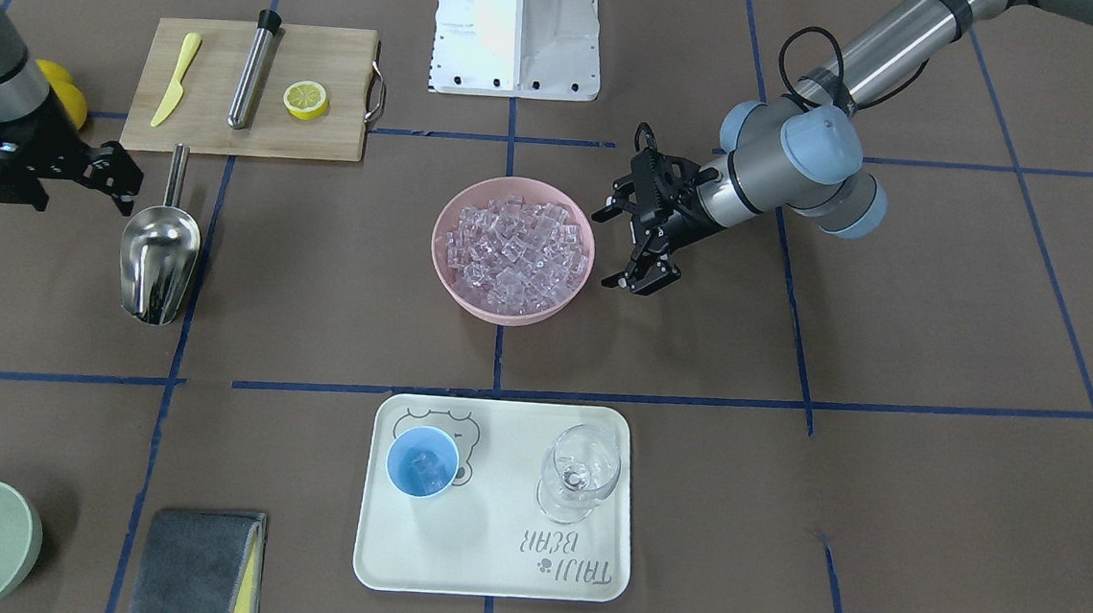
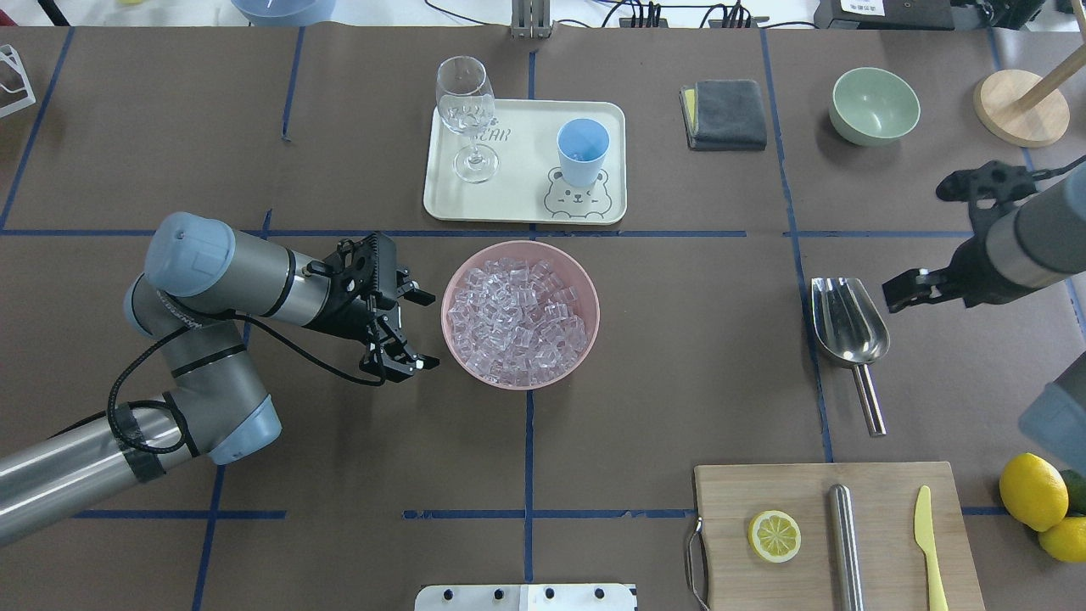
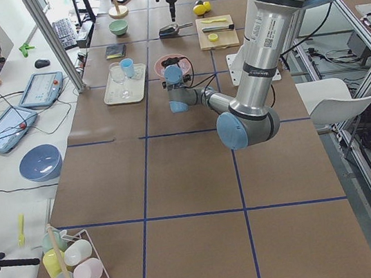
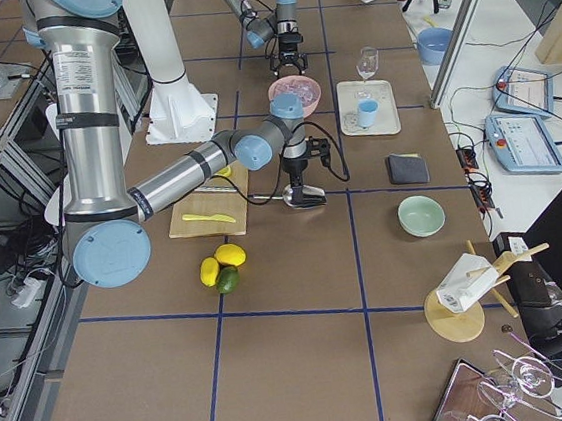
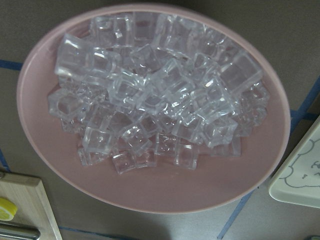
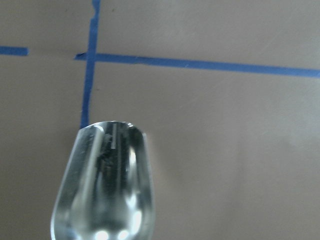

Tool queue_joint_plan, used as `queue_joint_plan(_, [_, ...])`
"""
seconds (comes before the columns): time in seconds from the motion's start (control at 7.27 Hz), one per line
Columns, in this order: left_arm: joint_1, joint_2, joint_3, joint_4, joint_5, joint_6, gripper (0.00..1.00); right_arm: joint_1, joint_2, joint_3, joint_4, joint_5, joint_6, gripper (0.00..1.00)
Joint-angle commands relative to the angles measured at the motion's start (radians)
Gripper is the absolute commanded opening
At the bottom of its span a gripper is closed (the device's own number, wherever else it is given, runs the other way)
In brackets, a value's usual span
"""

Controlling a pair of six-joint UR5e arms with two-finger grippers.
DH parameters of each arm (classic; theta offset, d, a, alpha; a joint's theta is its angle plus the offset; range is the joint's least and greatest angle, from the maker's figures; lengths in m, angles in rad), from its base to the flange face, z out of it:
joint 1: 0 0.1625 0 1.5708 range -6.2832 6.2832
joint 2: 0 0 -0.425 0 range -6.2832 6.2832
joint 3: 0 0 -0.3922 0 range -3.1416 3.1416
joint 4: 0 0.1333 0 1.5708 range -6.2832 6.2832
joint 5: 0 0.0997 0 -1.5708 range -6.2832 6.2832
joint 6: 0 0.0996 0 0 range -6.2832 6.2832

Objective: Put ice in cup with scoop

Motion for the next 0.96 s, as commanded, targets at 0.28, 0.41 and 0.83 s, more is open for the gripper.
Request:
queue_joint_plan(0.28, [-0.131,0.068,-0.001,0.055,-0.137,0.002,1.0,0.446,-0.003,-0.009,-0.349,0.135,-0.732,1.0])
queue_joint_plan(0.41, [-0.187,0.068,-0.007,0.148,-0.258,0.0,1.0,0.517,-0.009,-0.034,-0.402,0.135,-0.866,1.0])
queue_joint_plan(0.83, [-0.284,0.096,-0.027,0.199,-0.276,0.015,1.0,0.621,-0.087,-0.066,-0.4,0.14,-0.932,1.0])
